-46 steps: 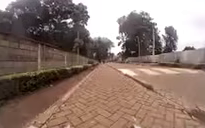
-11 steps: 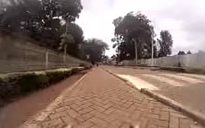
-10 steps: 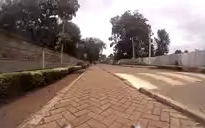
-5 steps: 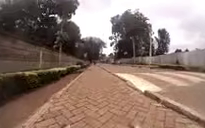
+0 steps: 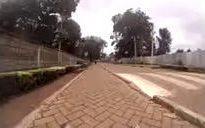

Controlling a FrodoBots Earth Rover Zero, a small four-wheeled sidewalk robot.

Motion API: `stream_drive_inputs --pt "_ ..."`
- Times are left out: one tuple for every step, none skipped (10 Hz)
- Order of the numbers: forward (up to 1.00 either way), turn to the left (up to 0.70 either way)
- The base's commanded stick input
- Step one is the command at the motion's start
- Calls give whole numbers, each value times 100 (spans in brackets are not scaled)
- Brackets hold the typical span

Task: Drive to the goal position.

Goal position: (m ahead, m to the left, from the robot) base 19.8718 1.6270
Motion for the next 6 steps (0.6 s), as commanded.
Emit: stream_drive_inputs --pt "70 0" --pt "70 0" --pt "70 0" --pt "70 33" --pt "70 21" --pt "70 0"
